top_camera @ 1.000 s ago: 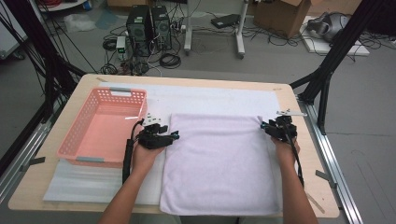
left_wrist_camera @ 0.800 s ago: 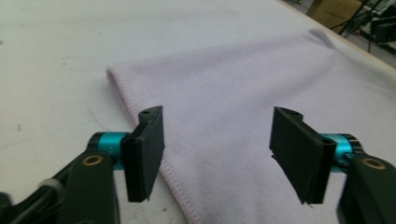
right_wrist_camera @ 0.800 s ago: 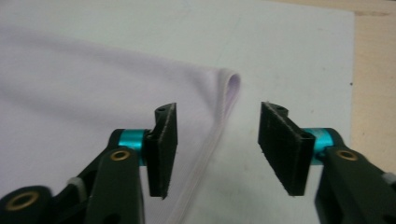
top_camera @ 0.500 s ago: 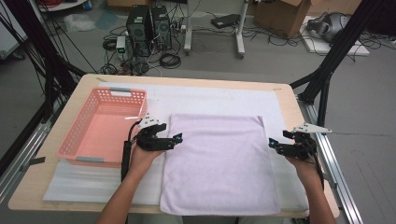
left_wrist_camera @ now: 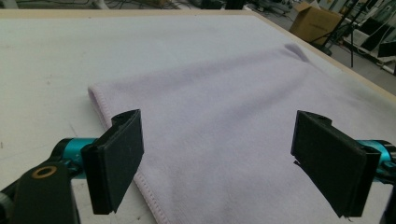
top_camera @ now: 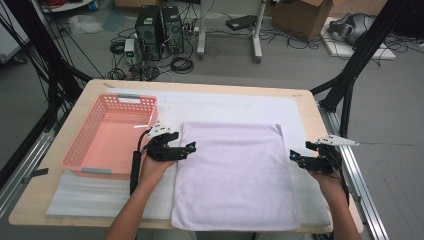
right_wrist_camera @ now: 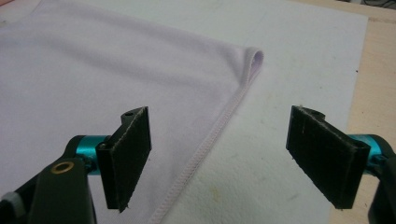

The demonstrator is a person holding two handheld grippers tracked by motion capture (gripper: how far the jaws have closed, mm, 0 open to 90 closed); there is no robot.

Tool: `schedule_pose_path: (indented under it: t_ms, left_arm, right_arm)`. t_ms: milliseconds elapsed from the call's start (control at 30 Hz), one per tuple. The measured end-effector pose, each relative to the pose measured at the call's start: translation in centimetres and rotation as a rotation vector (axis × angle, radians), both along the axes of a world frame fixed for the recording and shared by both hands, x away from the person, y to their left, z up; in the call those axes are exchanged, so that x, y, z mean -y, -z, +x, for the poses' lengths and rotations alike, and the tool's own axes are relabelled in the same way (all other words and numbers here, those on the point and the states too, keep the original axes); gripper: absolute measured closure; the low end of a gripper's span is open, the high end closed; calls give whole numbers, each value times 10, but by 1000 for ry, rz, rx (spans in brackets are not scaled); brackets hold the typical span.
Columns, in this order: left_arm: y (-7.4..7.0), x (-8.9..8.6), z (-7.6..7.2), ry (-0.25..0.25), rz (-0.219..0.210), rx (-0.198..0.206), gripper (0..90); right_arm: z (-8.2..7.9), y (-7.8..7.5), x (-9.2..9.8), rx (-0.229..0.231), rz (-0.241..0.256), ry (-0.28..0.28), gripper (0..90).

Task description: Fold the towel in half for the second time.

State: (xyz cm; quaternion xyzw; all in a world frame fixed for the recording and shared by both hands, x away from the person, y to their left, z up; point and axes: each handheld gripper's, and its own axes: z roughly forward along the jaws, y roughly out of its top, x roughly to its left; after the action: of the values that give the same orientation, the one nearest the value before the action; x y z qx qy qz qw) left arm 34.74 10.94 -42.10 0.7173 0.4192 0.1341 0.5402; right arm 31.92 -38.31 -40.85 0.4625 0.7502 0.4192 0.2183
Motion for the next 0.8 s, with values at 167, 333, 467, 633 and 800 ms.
schedule_pose_path:
  t_ms: [167,333,467,633,800]
  left_arm:
    - [0,1,2,10,-24,4,217]
    - [4,0,8,-31,-4,-1,227]
    - [9,0,16,-63,25,-12,267]
    - [17,5,27,-122,104,-52,311]
    - [25,7,38,-173,149,-110,376]
  right_arm:
    - [4,2,-4,-23,0,1,214]
    - [11,2,-6,-34,12,12,214]
    - [18,4,-7,-51,18,31,219]
    - [31,11,-11,-80,6,74,235]
    - [43,16,-15,-110,7,117,383]
